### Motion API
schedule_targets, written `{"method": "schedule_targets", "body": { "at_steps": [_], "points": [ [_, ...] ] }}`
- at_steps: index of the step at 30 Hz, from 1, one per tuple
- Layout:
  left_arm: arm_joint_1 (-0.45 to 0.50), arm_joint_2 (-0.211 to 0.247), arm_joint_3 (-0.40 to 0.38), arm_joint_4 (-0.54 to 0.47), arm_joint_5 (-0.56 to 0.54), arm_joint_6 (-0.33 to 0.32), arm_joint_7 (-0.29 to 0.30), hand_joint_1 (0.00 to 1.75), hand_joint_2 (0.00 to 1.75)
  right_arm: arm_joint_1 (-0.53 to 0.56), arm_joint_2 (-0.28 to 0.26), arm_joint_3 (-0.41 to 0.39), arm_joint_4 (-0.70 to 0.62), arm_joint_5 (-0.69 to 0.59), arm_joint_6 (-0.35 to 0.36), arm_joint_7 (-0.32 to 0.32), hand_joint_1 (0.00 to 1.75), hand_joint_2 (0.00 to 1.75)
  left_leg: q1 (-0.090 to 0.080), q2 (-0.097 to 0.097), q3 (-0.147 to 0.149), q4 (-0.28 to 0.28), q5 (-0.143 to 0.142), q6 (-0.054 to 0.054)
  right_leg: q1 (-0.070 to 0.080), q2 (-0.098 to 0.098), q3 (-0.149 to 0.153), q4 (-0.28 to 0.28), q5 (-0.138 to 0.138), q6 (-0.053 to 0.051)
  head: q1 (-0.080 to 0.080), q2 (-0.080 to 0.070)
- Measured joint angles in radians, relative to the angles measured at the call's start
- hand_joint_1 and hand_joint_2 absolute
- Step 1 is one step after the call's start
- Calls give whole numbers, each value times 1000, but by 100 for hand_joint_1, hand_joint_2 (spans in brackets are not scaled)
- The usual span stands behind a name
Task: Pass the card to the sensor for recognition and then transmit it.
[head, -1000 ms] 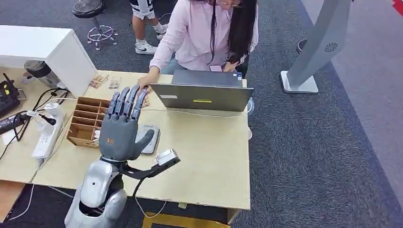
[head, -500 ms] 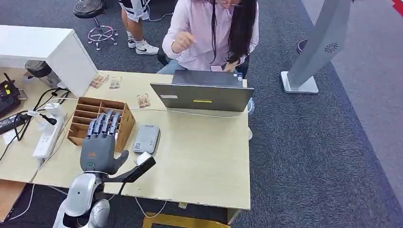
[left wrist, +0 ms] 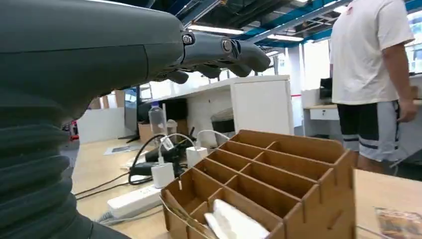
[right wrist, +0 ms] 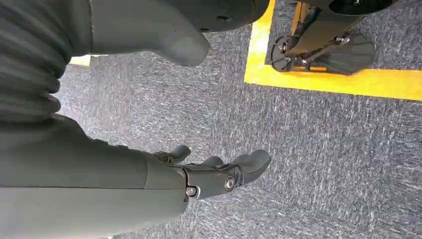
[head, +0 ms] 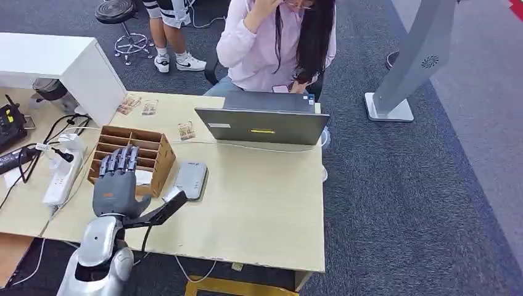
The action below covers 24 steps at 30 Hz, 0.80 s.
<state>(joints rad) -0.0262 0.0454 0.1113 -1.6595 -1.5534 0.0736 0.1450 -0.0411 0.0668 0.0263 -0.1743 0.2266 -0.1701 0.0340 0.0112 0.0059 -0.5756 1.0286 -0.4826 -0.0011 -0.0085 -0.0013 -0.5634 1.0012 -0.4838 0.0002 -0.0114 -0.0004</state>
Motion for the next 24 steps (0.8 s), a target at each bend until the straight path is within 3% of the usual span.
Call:
{"method": "schedule_targets", "body": {
  "at_steps": [13, 24],
  "points": [
    [-17, 26, 127, 124, 0, 25, 12, 0, 175, -2, 0, 0, 0, 25, 12, 0, 0, 175, 0, 0, 0, 0, 0, 0, 0, 0, 0, 0, 0, 0, 0, 0],
    [-26, 40, 152, 178, 0, 41, 14, 0, 175, -4, 0, 0, 0, 36, 16, -3, 0, 175, 0, 0, 0, 0, 0, 0, 0, 0, 0, 0, 0, 0, 0, 0]
  ]
}}
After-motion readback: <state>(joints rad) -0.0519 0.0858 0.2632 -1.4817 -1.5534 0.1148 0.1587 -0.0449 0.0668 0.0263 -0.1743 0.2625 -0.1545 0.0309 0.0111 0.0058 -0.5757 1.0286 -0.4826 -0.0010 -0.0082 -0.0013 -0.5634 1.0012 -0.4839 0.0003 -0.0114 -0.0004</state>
